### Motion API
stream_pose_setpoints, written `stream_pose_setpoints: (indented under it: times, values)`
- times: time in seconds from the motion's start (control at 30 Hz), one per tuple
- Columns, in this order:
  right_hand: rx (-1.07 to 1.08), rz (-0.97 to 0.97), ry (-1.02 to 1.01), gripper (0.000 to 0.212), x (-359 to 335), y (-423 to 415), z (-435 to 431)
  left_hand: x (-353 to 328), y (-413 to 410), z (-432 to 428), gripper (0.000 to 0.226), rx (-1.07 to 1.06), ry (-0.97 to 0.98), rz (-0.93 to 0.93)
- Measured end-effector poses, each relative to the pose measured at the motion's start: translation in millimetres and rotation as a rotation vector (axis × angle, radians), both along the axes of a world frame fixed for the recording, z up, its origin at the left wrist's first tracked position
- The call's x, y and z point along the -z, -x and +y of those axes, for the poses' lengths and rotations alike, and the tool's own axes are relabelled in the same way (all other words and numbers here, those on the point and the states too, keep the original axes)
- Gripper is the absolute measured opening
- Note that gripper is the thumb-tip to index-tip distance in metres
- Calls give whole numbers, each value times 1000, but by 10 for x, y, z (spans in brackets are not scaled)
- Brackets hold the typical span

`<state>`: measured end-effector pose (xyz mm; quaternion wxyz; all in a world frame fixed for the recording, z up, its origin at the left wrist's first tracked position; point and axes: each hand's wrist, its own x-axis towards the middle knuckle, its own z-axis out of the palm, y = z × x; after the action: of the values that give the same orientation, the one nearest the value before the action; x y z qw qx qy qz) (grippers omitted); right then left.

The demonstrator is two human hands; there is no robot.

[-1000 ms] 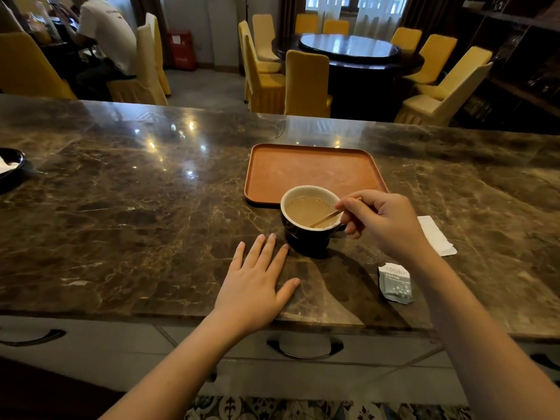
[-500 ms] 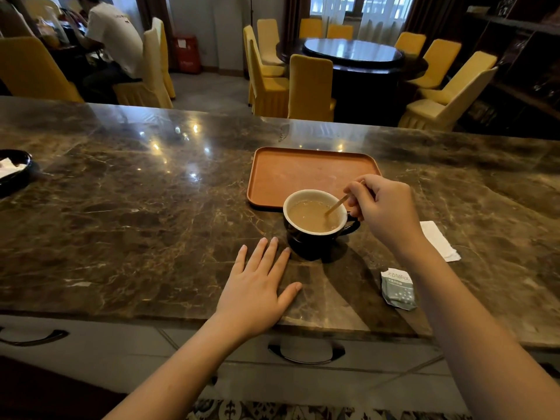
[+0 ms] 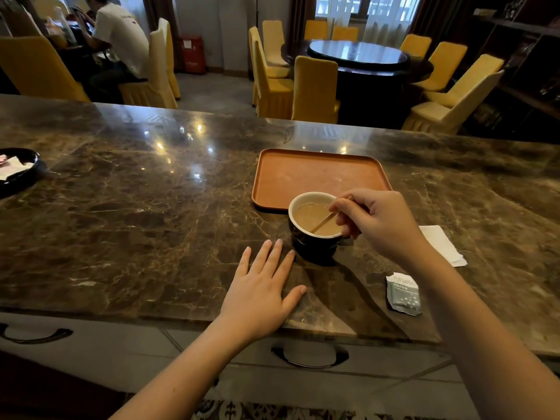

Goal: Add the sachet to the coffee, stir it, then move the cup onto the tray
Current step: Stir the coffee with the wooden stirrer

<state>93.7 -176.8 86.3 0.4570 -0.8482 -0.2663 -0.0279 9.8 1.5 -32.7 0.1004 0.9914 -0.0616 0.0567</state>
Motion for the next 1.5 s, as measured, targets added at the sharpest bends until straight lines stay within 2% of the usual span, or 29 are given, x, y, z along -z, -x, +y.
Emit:
stream_pose_setpoints:
  times: [0.13,0.33,0.53,0.77,0.83,0.93,1.17,1.5]
  values:
    - [24,-13,64,16,-67,-70,-117,0,-8,-2,66,-1,-2,1]
    - [142,-154,171,18,-80,-200,-132,6,-7,1,64,-4,1,5]
    - [109,-217,131,17,37,-132,-16,-1,-6,1,68,2,9,8]
    - [-2,-158,74,15,65,2,-19,2,-8,3,65,6,2,15]
    - [10,-148,83,14,40,-6,-74,0,-5,5,66,6,1,17]
    - [69,-231,114,15,16,-26,-131,-6,-2,6,67,5,-2,20]
    - [142,-394,-13,17,-20,-54,-188,-11,0,6,67,5,-4,18]
    - [123,-408,60,18,7,-141,-194,-16,-2,10,66,12,-4,23]
